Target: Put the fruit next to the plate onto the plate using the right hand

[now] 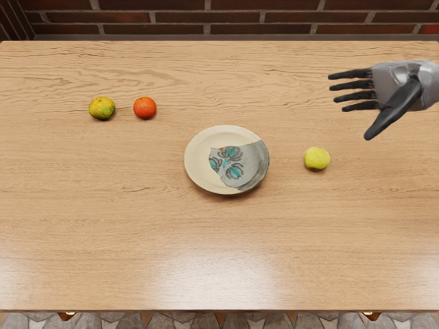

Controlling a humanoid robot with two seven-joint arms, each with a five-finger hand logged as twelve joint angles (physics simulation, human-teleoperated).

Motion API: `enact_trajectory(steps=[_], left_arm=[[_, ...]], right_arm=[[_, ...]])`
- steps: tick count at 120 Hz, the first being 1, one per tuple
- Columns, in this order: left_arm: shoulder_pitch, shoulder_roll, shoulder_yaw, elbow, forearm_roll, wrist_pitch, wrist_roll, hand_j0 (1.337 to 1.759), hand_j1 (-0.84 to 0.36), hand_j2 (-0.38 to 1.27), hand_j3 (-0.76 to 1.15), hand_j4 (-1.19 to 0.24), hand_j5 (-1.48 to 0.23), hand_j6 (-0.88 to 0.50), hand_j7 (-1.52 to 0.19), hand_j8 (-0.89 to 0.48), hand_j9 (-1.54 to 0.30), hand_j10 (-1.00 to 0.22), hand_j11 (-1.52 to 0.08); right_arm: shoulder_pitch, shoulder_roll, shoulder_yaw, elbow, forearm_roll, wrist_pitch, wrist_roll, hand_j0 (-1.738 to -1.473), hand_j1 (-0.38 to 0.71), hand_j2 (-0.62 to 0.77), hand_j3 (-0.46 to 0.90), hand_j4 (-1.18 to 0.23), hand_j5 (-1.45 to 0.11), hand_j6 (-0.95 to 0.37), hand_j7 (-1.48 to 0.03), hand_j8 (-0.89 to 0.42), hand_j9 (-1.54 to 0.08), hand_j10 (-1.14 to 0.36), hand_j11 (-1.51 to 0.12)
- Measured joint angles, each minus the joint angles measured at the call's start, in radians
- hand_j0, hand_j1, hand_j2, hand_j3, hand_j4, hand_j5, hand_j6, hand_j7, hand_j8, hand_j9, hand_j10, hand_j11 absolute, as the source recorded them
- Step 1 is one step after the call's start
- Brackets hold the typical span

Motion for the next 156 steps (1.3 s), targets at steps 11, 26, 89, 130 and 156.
enact_trajectory(steps=[11, 26, 89, 130, 156], left_arm=[[0.000, 0.000, 0.000, 0.000, 0.000, 0.000, 0.000, 1.658, 0.34, 0.00, 0.00, -0.01, -0.01, -0.01, -0.01, -0.01, -0.01, -0.01, -0.01], [0.000, 0.000, 0.000, 0.000, 0.000, 0.000, 0.000, 1.658, 0.34, 0.00, 0.00, -0.01, -0.01, -0.01, -0.01, -0.01, -0.01, -0.01, -0.01], [0.000, 0.000, 0.000, 0.000, 0.000, 0.000, 0.000, 1.658, 0.34, 0.00, 0.00, -0.01, -0.01, -0.01, -0.01, -0.01, -0.01, -0.01, -0.01], [0.000, 0.000, 0.000, 0.000, 0.000, 0.000, 0.000, 1.658, 0.34, 0.00, 0.00, -0.01, -0.01, -0.01, -0.01, -0.01, -0.01, -0.01, -0.01], [0.000, 0.000, 0.000, 0.000, 0.000, 0.000, 0.000, 1.658, 0.34, 0.00, 0.00, -0.01, -0.01, -0.01, -0.01, -0.01, -0.01, -0.01, -0.01]], right_arm=[[-0.011, 0.005, 0.000, 0.001, 0.000, 0.053, 0.000, -1.658, -0.33, 0.00, 0.00, -0.02, -0.02, -0.02, -0.02, -0.03, -0.05, -0.02, -0.02], [0.078, 0.163, -0.134, 0.062, -0.259, -0.266, 0.000, -1.658, -0.33, 0.00, 0.00, -0.02, -0.02, -0.02, -0.02, -0.02, -0.04, -0.02, -0.02], [0.524, 0.586, -1.073, 0.175, -0.395, -1.116, 0.000, -1.658, -0.15, -0.03, 0.00, -0.16, -0.21, -0.16, -0.21, -0.16, -0.21, -0.16, -0.21], [0.410, 0.595, -1.078, 0.132, -0.402, -1.128, 0.000, -1.658, -0.07, -0.05, 0.00, -0.23, -0.30, -0.23, -0.30, -0.23, -0.30, -0.23, -0.30], [0.368, 0.630, -1.061, 0.073, -0.404, -1.128, 0.000, -1.658, -0.06, -0.05, 0.00, -0.24, -0.31, -0.24, -0.31, -0.24, -0.31, -0.24, -0.31]])
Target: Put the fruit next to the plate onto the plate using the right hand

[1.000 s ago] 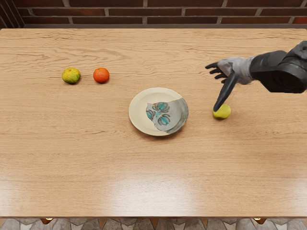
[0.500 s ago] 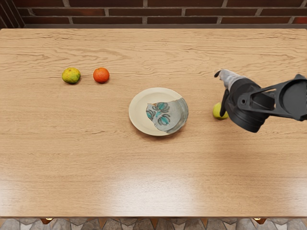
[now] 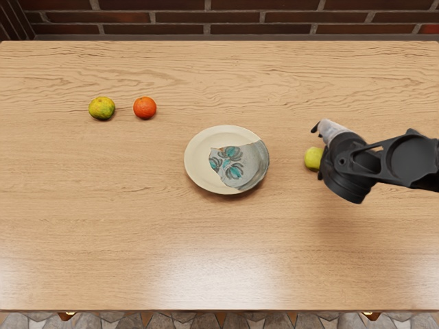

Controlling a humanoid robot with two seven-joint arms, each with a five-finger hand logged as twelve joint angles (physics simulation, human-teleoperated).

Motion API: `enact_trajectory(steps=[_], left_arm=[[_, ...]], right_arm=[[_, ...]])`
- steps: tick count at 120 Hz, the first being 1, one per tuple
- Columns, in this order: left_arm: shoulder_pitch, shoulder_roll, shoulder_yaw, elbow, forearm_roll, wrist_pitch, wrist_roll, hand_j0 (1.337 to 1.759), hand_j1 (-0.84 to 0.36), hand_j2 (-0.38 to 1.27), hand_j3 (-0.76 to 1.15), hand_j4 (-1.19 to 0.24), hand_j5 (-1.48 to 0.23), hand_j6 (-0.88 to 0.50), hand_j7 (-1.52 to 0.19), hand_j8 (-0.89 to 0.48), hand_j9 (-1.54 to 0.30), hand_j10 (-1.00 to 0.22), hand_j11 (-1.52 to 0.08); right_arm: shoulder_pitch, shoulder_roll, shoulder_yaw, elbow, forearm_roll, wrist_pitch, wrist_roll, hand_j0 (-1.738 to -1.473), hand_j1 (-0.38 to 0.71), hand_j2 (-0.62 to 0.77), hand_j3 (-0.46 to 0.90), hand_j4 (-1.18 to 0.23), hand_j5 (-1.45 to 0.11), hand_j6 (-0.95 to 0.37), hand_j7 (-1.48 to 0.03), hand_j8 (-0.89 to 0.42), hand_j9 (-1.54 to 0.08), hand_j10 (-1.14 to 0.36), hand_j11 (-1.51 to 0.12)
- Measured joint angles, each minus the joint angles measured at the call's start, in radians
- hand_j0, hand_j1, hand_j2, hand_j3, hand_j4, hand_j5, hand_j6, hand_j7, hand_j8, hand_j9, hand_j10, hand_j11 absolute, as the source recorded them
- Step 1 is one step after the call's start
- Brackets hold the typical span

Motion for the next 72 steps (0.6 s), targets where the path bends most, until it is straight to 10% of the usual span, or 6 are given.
enact_trajectory(steps=[56, 72], left_arm=[[0.000, 0.000, 0.000, 0.000, 0.000, 0.000, 0.000, 1.658, 0.34, 0.00, 0.00, -0.01, -0.01, -0.01, -0.01, -0.01, -0.01, -0.01, -0.01], [0.000, 0.000, 0.000, 0.000, 0.000, 0.000, 0.000, 1.658, 0.34, 0.00, 0.00, -0.01, -0.01, -0.01, -0.01, -0.01, -0.01, -0.01, -0.01]], right_arm=[[-0.008, 0.014, 0.005, -0.004, -0.001, 0.000, 0.000, -1.658, 0.02, -0.06, 0.00, -0.31, -0.40, -0.31, -0.40, -0.31, -0.40, -0.31, -0.40], [-0.052, 0.008, 0.067, -0.008, -0.003, -0.001, -0.001, -1.656, 0.24, -0.06, 0.00, -0.53, -0.68, -0.47, -0.68, -0.41, -0.68, -0.51, -0.68]])
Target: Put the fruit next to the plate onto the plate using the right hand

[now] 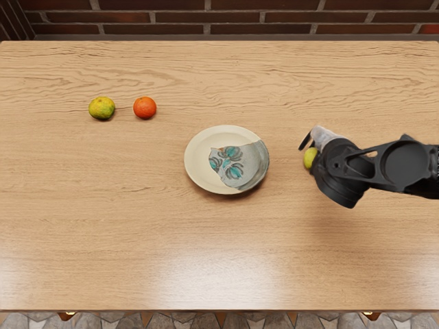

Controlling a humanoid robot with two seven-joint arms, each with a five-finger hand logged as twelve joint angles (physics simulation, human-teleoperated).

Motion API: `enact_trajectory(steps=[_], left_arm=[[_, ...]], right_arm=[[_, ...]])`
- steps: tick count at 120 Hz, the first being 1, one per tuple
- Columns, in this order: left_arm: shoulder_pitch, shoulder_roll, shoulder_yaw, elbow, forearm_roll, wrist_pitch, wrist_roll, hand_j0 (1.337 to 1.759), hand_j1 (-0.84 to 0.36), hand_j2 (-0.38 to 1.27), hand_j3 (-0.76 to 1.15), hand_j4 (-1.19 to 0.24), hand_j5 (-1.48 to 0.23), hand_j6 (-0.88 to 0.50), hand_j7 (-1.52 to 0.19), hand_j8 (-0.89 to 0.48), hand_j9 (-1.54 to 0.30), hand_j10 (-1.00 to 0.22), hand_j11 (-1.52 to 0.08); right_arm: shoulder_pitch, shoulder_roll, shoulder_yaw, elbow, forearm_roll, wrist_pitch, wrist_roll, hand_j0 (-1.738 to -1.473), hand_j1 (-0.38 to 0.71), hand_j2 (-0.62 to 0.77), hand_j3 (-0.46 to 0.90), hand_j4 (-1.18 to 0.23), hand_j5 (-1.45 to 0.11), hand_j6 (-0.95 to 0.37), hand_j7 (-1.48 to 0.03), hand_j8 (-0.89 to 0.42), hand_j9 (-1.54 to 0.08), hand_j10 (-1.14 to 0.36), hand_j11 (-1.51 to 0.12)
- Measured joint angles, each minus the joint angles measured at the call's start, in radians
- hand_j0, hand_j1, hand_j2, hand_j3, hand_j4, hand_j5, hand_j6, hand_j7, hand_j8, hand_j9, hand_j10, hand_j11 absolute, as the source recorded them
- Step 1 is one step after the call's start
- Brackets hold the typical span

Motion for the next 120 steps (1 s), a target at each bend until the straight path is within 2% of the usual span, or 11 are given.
enact_trajectory(steps=[13, 24, 36, 44, 62, 81, 93, 102, 110, 120], left_arm=[[0.000, 0.000, 0.000, 0.000, 0.000, 0.000, 0.000, 1.658, 0.34, 0.00, 0.00, -0.01, -0.01, -0.01, -0.01, -0.01, -0.01, -0.01, -0.01], [0.000, 0.000, 0.000, 0.000, 0.000, 0.000, 0.000, 1.658, 0.34, 0.00, 0.00, -0.01, -0.01, -0.01, -0.01, -0.01, -0.01, -0.01, -0.01], [0.000, 0.000, 0.000, 0.000, 0.000, 0.000, 0.000, 1.658, 0.34, 0.00, 0.00, -0.01, -0.01, -0.01, -0.01, -0.01, -0.01, -0.01, -0.01], [0.000, 0.000, 0.000, 0.000, 0.000, 0.000, 0.000, 1.658, 0.34, 0.00, 0.00, -0.01, -0.01, -0.01, -0.01, -0.01, -0.01, -0.01, -0.01], [0.000, 0.000, 0.000, 0.000, 0.000, 0.000, 0.000, 1.658, 0.34, 0.00, 0.00, -0.01, -0.01, -0.01, -0.01, -0.01, -0.01, -0.01, -0.01], [0.000, 0.000, 0.000, 0.000, 0.000, 0.000, 0.000, 1.658, 0.34, 0.00, 0.00, -0.01, -0.01, -0.01, -0.01, -0.01, -0.01, -0.01, -0.01], [0.000, 0.000, 0.000, 0.000, 0.000, 0.000, 0.000, 1.658, 0.34, 0.00, 0.00, -0.01, -0.01, -0.01, -0.01, -0.01, -0.01, -0.01, -0.01], [0.000, 0.000, 0.000, 0.000, 0.000, 0.000, 0.000, 1.658, 0.34, 0.00, 0.00, -0.01, -0.01, -0.01, -0.01, -0.01, -0.01, -0.01, -0.01], [0.000, 0.000, 0.000, 0.000, 0.000, 0.000, 0.000, 1.658, 0.34, 0.00, 0.00, -0.01, -0.01, -0.01, -0.01, -0.01, -0.01, -0.01, -0.01], [0.000, 0.000, 0.000, 0.000, 0.000, 0.000, 0.000, 1.658, 0.34, 0.00, 0.00, -0.01, -0.01, -0.01, -0.01, -0.01, -0.01, -0.01, -0.01]], right_arm=[[-0.037, -0.041, 0.122, -0.001, -0.001, 0.003, 0.000, -1.654, 0.27, 0.18, 0.00, -0.66, -0.88, -0.48, -0.87, -0.35, -0.89, -0.53, -0.89], [-0.094, -0.143, 0.301, -0.001, -0.002, 0.024, 0.001, -1.652, 0.29, 0.17, 0.00, -0.72, -1.00, -0.41, -0.96, -0.28, -1.00, -0.46, -1.02], [-0.257, -0.273, 0.668, -0.003, 0.049, 0.278, 0.000, -1.651, 0.31, 0.17, 0.00, -0.77, -1.08, -0.35, -1.03, -0.22, -1.08, -0.41, -1.10], [-0.328, -0.306, 0.829, -0.003, 0.162, 0.459, 0.000, -1.650, 0.31, 0.17, 0.00, -0.79, -1.11, -0.34, -1.06, -0.19, -1.11, -0.40, -1.14], [-0.386, -0.213, 0.963, -0.042, 0.265, 0.614, 0.001, -1.650, 0.30, 0.15, 0.00, -0.80, -1.18, -0.32, -1.10, -0.16, -1.17, -0.39, -1.20], [-0.397, -0.009, 0.994, -0.229, 0.160, 0.648, 0.001, -1.649, 0.29, 0.15, 0.00, -0.81, -1.21, -0.33, -1.12, -0.16, -1.19, -0.40, -1.22], [-0.395, 0.060, 0.997, -0.299, 0.116, 0.655, 0.002, -1.649, 0.30, 0.17, 0.00, -0.81, -1.23, -0.32, -1.12, -0.15, -1.19, -0.39, -1.23], [-0.392, 0.081, 0.995, -0.310, 0.084, 0.655, 0.001, -1.652, 0.13, 0.11, 0.00, -0.58, -0.88, -0.24, -0.81, -0.11, -0.86, -0.30, -0.88], [-0.381, 0.065, 1.004, -0.261, 0.077, 0.655, 0.001, -1.653, 0.00, 0.08, 0.00, -0.43, -0.65, -0.18, -0.59, -0.09, -0.63, -0.15, -0.65], [-0.361, -0.088, 1.035, -0.122, 0.147, 0.659, 0.001, -1.655, -0.11, 0.05, 0.00, -0.29, -0.44, -0.12, -0.40, -0.07, -0.43, -0.11, -0.44]])
